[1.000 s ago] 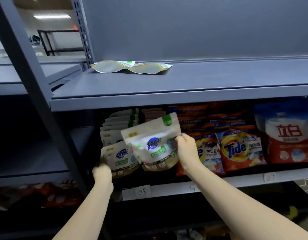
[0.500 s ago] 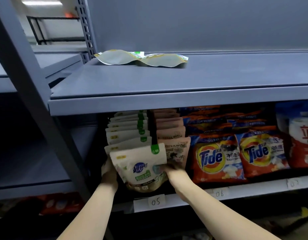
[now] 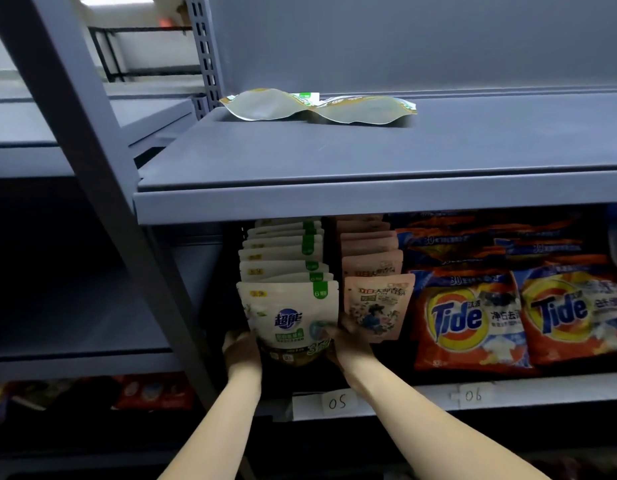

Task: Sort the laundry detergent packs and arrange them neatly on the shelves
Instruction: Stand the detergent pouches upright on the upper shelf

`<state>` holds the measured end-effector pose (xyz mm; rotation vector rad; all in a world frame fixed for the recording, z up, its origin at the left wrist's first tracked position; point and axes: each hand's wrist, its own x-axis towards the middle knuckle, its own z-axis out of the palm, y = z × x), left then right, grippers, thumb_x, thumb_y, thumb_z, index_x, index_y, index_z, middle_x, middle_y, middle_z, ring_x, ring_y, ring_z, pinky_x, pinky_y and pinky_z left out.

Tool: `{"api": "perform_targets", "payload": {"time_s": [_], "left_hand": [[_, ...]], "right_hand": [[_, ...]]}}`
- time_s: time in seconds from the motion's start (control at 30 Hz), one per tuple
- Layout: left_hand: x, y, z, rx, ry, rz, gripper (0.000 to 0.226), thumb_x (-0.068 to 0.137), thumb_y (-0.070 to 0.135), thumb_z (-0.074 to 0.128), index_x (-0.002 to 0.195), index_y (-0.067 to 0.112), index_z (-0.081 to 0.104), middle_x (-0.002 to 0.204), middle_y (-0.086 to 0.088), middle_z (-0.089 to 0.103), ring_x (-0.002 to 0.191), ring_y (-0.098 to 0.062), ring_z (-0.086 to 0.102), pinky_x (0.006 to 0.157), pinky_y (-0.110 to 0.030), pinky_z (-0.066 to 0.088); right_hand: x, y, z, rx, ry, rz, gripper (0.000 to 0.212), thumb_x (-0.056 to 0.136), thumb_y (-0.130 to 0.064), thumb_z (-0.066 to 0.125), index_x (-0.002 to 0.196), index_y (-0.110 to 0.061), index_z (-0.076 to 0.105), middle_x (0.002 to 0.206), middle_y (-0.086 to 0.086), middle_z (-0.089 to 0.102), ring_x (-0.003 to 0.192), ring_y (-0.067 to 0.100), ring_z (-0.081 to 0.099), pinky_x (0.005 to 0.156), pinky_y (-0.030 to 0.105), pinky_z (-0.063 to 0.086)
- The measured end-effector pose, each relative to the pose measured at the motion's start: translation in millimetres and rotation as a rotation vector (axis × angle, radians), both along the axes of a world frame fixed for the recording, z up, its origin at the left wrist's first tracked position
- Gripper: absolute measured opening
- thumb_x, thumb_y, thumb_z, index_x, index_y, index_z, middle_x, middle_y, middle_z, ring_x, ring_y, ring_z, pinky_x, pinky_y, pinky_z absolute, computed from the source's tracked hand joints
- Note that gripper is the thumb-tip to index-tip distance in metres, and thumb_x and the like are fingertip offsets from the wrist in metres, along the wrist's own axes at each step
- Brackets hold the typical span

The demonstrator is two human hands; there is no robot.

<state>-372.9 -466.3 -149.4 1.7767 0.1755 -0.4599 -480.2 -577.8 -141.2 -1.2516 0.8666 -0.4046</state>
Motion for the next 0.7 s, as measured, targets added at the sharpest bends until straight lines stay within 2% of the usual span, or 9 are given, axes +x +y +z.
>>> {"api": "perform_targets", "payload": {"time_s": [0.1,0.2,0.33,0.43,0.5,0.57,0.7], "left_hand": [[-5.4,-0.6,-4.9,-0.064,-0.07,-0.114,0.043,0.087,0.007,0.057,0.128,0.013,0.049,0.13,-0.014,0.055,0.118,-0.033,0.052,0.089,-0.033,0.043],[-9.4,-1.4,-12.3,-0.021,-0.1,-0.19,0.053,0.077,0.001,0.067,0.122,0.014,0.043,0.124,-0.014,0.056,0.112,-0.032,0.053,0.084,-0.031,0.043],[-4.3,0.2,-13.2,-0.065,-0.122,-0.237,0.056,0.072,-0.005,0.071,0.113,0.018,0.042,0.112,-0.005,0.055,0.098,-0.021,0.052,0.079,-0.026,0.042],[3.4,0.1,-13.3,-0.068,-0.16,-0.272,0.058,0.071,0.001,0.074,0.119,0.017,0.044,0.112,-0.001,0.054,0.106,-0.021,0.052,0.085,-0.026,0.04],[6.0,-2.0,-15.9,-0.071,-0.182,-0.277,0.061,0.072,0.004,0.074,0.123,0.016,0.043,0.116,-0.001,0.053,0.113,-0.023,0.052,0.087,-0.027,0.039],[6.5,-4.5,-20.1,-0.074,-0.2,-0.264,0.063,0.071,0.004,0.075,0.124,0.014,0.042,0.119,-0.003,0.054,0.114,-0.025,0.052,0.086,-0.027,0.04],[6.3,-6.3,-26.5,-0.076,-0.204,-0.234,0.063,0.07,0.001,0.075,0.124,0.013,0.043,0.127,-0.011,0.055,0.117,-0.028,0.052,0.093,-0.031,0.043]], "right_hand": [[5.3,-2.1,-6.8,-0.204,0.108,0.076,0.033,0.089,-0.008,0.058,0.121,-0.018,0.054,0.124,0.006,0.059,0.114,0.022,0.055,0.102,0.037,0.045],[5.6,-2.5,-10.1,-0.258,0.191,0.173,0.042,0.087,-0.007,0.059,0.127,-0.016,0.049,0.128,0.005,0.056,0.118,0.022,0.053,0.102,0.031,0.044],[5.9,-6.9,-14.0,-0.263,0.174,0.201,0.047,0.086,-0.003,0.059,0.129,-0.017,0.049,0.127,0.001,0.054,0.114,0.014,0.051,0.093,0.02,0.041],[10.1,-8.6,-14.2,-0.294,0.144,0.202,0.047,0.088,-0.003,0.058,0.131,-0.016,0.047,0.118,-0.004,0.048,0.109,0.009,0.046,0.09,0.015,0.036],[12.9,-9.4,-14.7,-0.328,0.143,0.191,0.045,0.089,-0.003,0.057,0.132,-0.012,0.045,0.119,-0.001,0.048,0.117,0.014,0.047,0.092,0.016,0.036],[15.6,-10.3,-15.3,-0.359,0.131,0.165,0.045,0.089,0.0,0.055,0.132,-0.008,0.045,0.13,0.007,0.052,0.124,0.02,0.047,0.098,0.022,0.039],[17.5,-8.4,-15.8,-0.386,0.15,0.106,0.042,0.087,0.002,0.057,0.127,-0.004,0.046,0.131,0.013,0.052,0.124,0.025,0.048,0.103,0.027,0.04]]}}
